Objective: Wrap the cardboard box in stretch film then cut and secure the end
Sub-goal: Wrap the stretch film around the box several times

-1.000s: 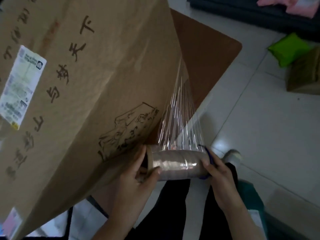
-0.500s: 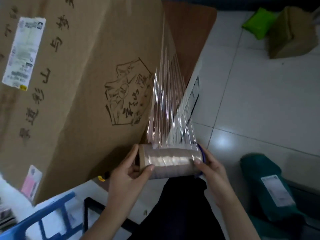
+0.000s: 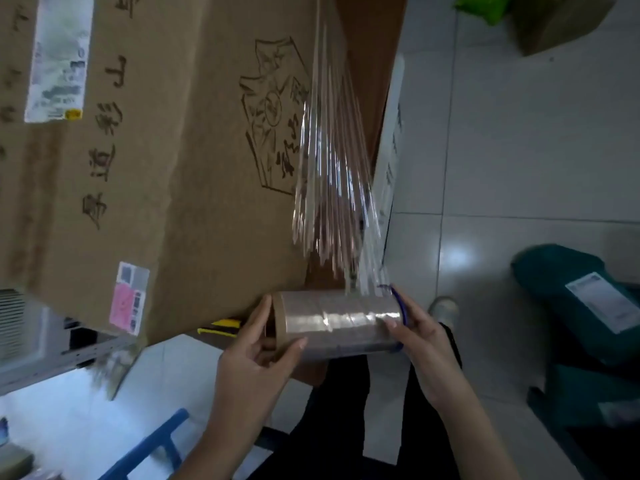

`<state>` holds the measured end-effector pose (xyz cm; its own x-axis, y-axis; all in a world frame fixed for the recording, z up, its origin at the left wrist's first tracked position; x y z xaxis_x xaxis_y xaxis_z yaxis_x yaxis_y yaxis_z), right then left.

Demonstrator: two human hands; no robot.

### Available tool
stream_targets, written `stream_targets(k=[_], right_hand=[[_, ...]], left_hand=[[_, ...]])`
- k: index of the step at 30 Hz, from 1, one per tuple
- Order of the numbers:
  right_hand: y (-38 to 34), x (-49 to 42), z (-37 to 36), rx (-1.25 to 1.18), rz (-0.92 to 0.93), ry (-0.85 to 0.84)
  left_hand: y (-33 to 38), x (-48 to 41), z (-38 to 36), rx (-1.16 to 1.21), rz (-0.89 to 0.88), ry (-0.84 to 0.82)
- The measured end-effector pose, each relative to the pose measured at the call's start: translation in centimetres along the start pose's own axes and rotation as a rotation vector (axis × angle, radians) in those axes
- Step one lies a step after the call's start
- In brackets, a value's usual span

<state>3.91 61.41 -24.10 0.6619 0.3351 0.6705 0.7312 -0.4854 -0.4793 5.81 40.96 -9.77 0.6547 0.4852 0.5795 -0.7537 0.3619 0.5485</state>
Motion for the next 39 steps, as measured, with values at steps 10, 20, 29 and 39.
stream_targets(k=[10,20,29,39], right_hand=[[10.1,4.2,-3.5,-0.138,0.038,0.099],[17.1,6.0,-9.0,-0.277,0.006,0.128],[23.8,5.7,-16.9,-0.467,0.004,0.286],[29.9,2.5,-25.1,-0.627,0.063,0.395]], left_hand=[[-6.5,1.5,5.4,-0.090,-0.093,-0.056],[-11.0,1.9,11.1,-0.144,-0.151,-0.029],[-13.0,-2.5,17.3,-0.221,-0.238,-0.118],[-12.9,-8.8,23.7,-0.477,-0.479,-0.275]])
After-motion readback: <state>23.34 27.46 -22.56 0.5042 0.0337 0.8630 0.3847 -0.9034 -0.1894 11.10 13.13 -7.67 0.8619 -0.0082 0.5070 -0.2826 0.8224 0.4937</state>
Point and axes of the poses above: each hand's wrist, its own x-axis away from the middle knuckle, its own z-axis out of the back of the hand, y = z × x, the point moved 4 cm from there along -x, towards the middle knuckle, and after that the axes turned 5 degrees about -x, right-handed, at the moved point
